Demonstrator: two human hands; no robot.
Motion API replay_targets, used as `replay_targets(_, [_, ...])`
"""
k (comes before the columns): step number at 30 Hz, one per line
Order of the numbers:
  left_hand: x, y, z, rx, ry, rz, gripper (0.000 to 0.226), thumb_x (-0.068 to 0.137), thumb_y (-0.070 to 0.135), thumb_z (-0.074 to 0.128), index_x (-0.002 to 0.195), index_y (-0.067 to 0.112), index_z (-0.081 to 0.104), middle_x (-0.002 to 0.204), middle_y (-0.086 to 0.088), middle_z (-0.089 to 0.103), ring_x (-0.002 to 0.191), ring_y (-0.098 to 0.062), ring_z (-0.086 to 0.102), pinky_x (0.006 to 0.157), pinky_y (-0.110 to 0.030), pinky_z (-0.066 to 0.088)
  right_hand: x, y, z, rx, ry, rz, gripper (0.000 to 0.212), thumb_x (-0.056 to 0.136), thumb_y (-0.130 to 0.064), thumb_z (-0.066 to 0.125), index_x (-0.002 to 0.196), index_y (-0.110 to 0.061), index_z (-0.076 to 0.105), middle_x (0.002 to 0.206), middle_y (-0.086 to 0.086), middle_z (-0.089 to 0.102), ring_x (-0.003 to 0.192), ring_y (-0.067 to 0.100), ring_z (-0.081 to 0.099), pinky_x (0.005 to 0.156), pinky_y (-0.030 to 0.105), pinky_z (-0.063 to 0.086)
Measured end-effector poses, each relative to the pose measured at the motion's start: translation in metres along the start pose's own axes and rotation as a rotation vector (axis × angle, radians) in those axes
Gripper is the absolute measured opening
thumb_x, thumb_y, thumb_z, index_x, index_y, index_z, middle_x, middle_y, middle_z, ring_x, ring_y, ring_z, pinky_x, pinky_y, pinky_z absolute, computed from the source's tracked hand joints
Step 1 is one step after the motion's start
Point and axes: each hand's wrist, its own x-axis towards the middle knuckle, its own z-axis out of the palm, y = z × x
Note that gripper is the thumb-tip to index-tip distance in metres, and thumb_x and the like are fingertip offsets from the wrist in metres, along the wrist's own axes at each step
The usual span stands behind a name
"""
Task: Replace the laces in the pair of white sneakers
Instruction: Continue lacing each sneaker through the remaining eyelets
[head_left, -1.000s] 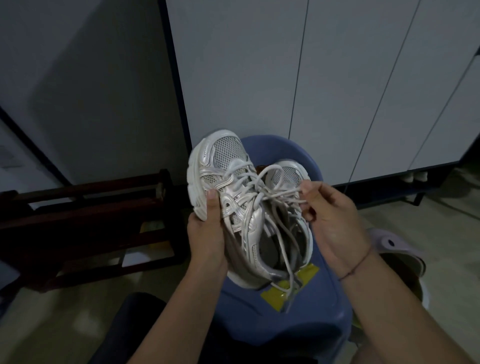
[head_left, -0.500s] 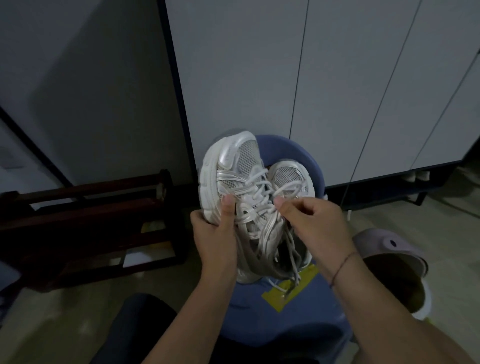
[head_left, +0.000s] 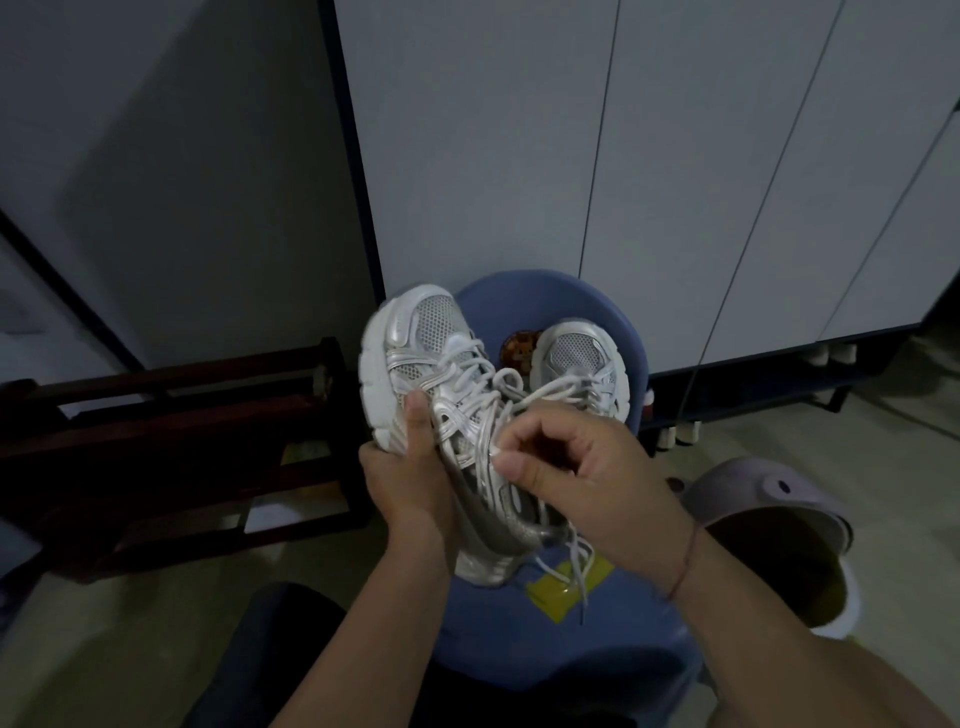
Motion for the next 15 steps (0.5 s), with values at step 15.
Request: replay_targets(15, [-0.018, 0.013, -0.003, 0.108, -0.186, 0.31, 0.042, 0.067, 0.058, 0.064, 0.087, 0.024, 0.046, 0.09, 0.007, 0.06, 0.078, 0.001, 0.057, 0.062, -0.006, 0.044, 0.006, 0.012, -0.018, 0.282, 0.235, 0.603, 0.027, 0.088, -0.02, 0.063, 0.069, -0.002, 0.058, 0.048, -0.001, 0.034, 0.037, 0.007, 0.023, 0.034, 0.015, 0.022])
